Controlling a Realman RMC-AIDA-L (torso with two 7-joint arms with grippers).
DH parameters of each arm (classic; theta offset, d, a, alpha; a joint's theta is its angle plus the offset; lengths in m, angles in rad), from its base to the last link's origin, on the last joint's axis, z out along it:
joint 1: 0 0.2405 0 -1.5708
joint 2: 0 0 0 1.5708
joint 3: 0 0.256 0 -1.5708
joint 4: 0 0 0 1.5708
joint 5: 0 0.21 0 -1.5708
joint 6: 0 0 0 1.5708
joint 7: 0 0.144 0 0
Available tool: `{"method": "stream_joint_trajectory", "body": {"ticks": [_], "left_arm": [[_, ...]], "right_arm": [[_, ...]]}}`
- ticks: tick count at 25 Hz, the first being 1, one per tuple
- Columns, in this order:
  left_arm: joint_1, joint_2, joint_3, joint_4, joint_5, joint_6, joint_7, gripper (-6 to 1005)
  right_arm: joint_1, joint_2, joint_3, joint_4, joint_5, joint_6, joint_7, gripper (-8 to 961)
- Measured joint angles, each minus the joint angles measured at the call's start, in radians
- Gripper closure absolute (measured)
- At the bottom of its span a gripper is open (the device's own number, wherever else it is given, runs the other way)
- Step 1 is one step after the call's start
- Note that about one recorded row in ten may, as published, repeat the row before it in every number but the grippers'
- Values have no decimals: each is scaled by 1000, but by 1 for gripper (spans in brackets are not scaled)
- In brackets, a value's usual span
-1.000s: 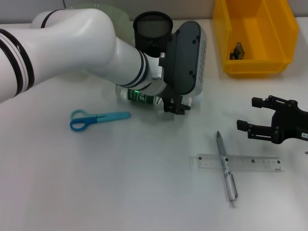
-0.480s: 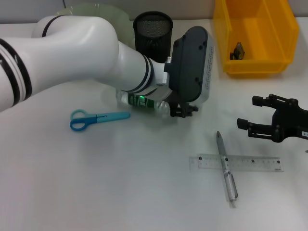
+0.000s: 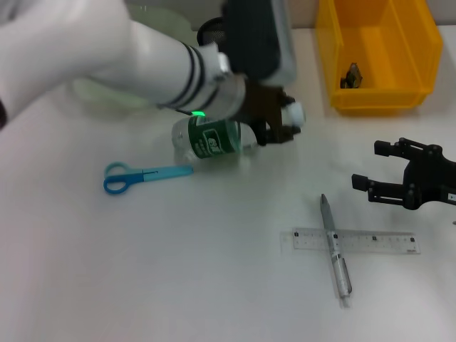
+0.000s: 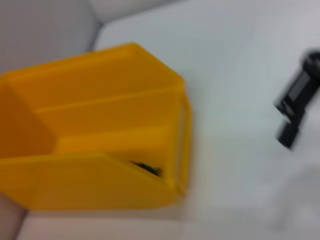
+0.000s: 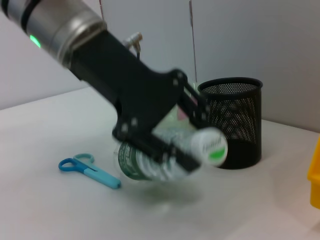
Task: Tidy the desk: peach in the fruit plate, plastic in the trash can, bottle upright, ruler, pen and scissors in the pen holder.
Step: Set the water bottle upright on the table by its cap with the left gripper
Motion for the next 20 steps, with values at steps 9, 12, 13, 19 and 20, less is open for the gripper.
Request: {"method": "stream_joint_trajectory", "body": {"ticks": [9, 12, 13, 19, 20], "left_arm": [[93, 7, -294, 36, -168, 120, 48, 552], [141, 8, -406, 29, -259, 187, 110, 552], [146, 8, -415, 29, -266, 193, 114, 552], [217, 11, -561, 24, -361, 300, 179, 553], [232, 12, -582, 23, -381, 319, 197, 553]], "right_arm": [[-1, 1, 0, 0, -2, 0, -2, 114], [0, 2, 0, -1, -3, -4, -2, 114], [0, 2, 0, -1, -3, -6, -2, 114], [8, 2, -7, 6, -4, -6, -2, 114], [9, 2, -8, 7, -4, -5, -2, 114]]}}
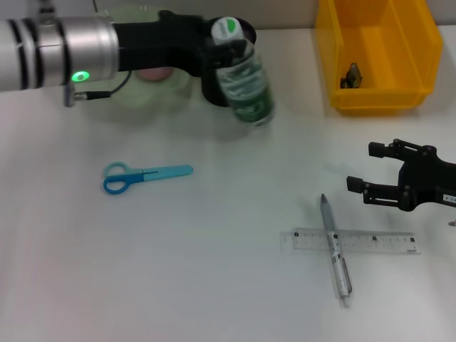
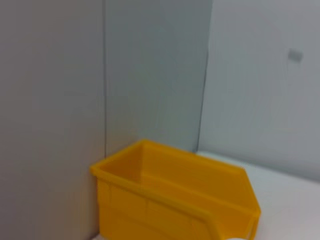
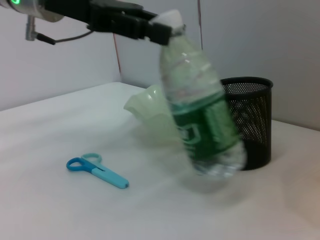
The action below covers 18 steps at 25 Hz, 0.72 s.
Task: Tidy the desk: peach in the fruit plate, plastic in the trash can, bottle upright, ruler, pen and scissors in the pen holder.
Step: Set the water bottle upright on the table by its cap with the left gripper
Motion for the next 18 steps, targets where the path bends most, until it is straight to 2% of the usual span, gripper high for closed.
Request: {"method": "stream_joint_trajectory", "body": {"ticks": [7, 10, 11, 13, 14, 15, 16, 17, 18], "left_arm": [[96, 3, -125, -24, -135, 108, 105, 553], [102, 3, -151, -33, -138, 129, 115, 553], [113, 3, -205, -52, -139, 177, 134, 553], [113, 3, -205, -52, -139, 177, 134, 553], [123, 5, -254, -67, -140, 224, 151, 553], [123, 5, -254, -67, -140, 224, 151, 554], [143, 9, -326, -78, -140, 283, 169, 554], [143, 9, -326, -78, -140, 283, 169, 554], [157, 15, -367, -81, -141, 327, 177, 554]], "right_arm": [[3, 8, -2, -2, -1, 1, 0, 114], [8, 10, -3, -4, -1, -2, -2, 114], [11, 10, -3, -4, -1, -3, -2, 114], [15, 10, -3, -1, -2, -3, -2, 114], [15, 10, -3, -1, -2, -3, -2, 114], [16, 10, -3, -2, -3, -3, -2, 114], [16, 11, -3, -2, -3, -3, -2, 113], [16, 11, -3, -2, -3, -3, -2, 113], [16, 11, -3, -4, -3, -4, -2, 113]]}}
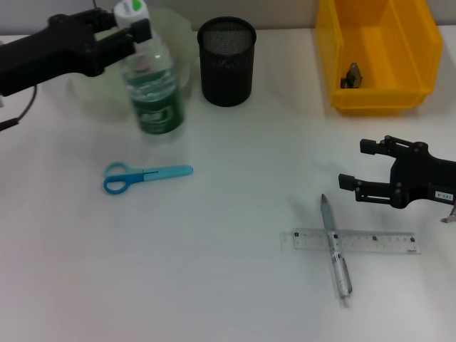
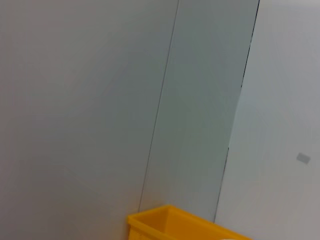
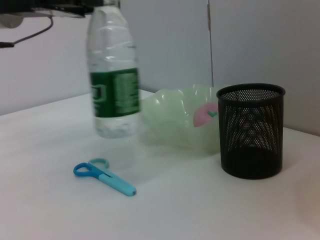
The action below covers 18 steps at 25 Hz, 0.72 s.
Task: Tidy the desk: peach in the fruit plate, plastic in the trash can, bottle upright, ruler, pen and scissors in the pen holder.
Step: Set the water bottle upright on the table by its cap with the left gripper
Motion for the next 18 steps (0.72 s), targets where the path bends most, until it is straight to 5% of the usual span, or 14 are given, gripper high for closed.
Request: {"method": "stream_joint_trajectory", "body": {"ticks": [18], "left_arm": [[76, 14, -208, -68, -1, 109, 144, 558]], "right_arm": [[13, 4, -3, -1, -2, -14, -7, 113]]}}
